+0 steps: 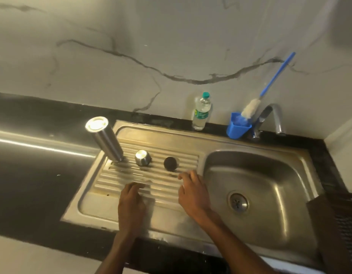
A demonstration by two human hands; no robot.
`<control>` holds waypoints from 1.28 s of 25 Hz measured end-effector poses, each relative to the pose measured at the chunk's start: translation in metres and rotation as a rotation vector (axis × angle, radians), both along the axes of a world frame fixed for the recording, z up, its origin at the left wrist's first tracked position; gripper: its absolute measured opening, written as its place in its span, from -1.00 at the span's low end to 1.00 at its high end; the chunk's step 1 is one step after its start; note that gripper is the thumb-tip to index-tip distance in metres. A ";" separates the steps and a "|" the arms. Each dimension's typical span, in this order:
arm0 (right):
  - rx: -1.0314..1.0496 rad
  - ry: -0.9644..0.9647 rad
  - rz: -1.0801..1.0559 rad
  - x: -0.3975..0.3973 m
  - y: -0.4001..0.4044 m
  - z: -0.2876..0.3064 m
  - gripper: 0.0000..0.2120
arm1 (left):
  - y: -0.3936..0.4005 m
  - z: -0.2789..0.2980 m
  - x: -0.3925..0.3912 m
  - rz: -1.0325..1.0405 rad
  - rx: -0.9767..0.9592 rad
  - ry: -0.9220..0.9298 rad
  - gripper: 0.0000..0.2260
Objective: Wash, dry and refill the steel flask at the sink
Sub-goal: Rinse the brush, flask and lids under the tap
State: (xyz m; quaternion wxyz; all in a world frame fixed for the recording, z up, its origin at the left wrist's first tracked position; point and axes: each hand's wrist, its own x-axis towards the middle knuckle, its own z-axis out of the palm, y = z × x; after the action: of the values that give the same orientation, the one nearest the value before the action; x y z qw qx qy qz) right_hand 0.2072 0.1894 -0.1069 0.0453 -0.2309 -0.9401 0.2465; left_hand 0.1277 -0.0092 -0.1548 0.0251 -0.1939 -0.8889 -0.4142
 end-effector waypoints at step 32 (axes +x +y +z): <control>-1.211 0.777 -0.625 -0.070 -0.015 0.069 -0.50 | -0.007 0.039 -0.075 0.002 0.323 -0.308 -0.80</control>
State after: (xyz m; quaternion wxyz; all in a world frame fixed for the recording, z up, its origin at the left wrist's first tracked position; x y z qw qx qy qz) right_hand 0.1372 0.1747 -0.0375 0.3046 -0.3665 -0.4500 0.7553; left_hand 0.0526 -0.0166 -0.1159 -0.0798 -0.1206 -0.8045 -0.5760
